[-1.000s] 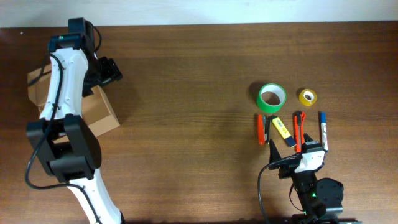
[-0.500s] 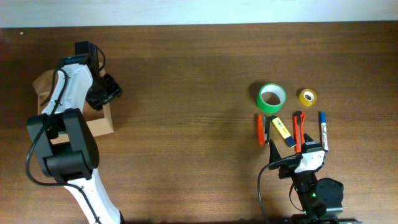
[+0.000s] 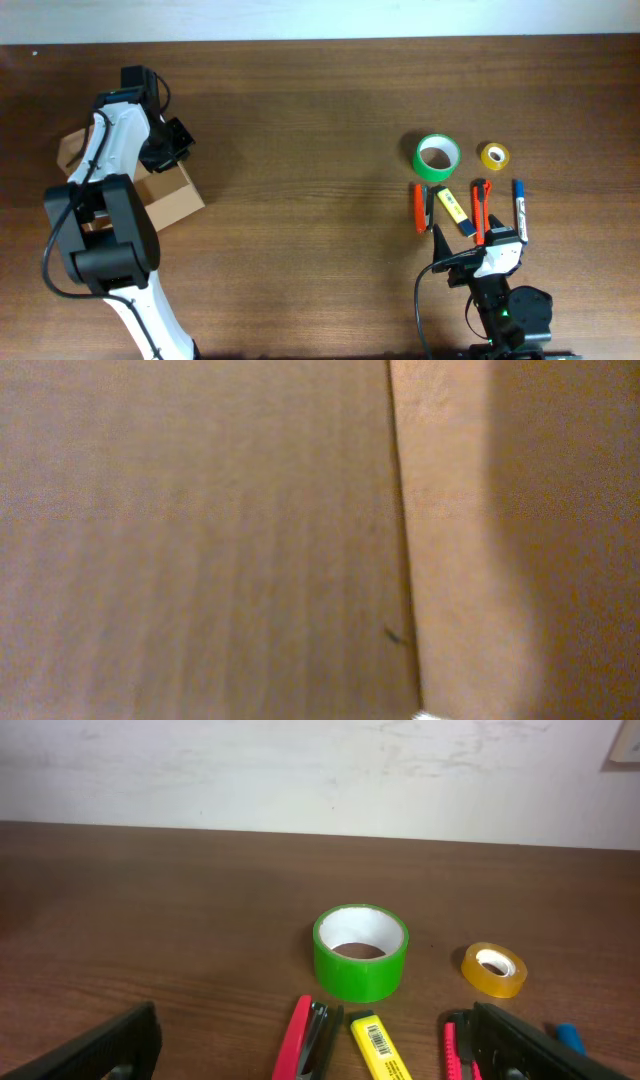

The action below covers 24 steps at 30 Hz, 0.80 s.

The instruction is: Pack container

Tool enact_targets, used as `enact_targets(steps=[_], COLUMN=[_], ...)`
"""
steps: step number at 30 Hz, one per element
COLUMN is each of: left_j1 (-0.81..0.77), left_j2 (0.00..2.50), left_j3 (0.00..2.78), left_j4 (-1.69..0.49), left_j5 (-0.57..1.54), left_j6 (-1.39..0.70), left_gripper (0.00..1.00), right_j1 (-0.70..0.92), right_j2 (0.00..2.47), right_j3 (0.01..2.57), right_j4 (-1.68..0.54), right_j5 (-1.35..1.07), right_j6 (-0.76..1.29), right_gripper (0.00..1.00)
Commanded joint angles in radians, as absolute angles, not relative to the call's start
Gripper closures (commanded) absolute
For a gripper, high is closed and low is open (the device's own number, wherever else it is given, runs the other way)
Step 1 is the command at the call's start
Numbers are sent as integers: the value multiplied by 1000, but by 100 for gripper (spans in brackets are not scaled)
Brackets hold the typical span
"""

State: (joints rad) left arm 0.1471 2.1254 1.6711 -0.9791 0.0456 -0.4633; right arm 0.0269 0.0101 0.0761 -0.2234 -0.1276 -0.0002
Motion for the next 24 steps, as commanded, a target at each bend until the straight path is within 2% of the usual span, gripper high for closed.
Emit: enact_targets(steps=[1, 9, 16, 24], left_j1=[117, 4, -143, -172], left_j2=[2089, 2012, 2012, 2017], left_j3=[1721, 1930, 2186, 2223], left_j4=[-981, -1089, -1262, -1354], left_j5=[57, 51, -69, -175], left_j6=[-414, -402, -391, -459], left_gripper=[86, 86, 83, 82], right_j1=[32, 32, 32, 32], right_j2=[2, 2, 2, 2], right_j3=[68, 68, 68, 68], right_j4=[-221, -221, -221, -221], right_j5=[-119, -119, -119, -119], right_j6=[5, 5, 5, 5], right_gripper=[1, 1, 1, 1])
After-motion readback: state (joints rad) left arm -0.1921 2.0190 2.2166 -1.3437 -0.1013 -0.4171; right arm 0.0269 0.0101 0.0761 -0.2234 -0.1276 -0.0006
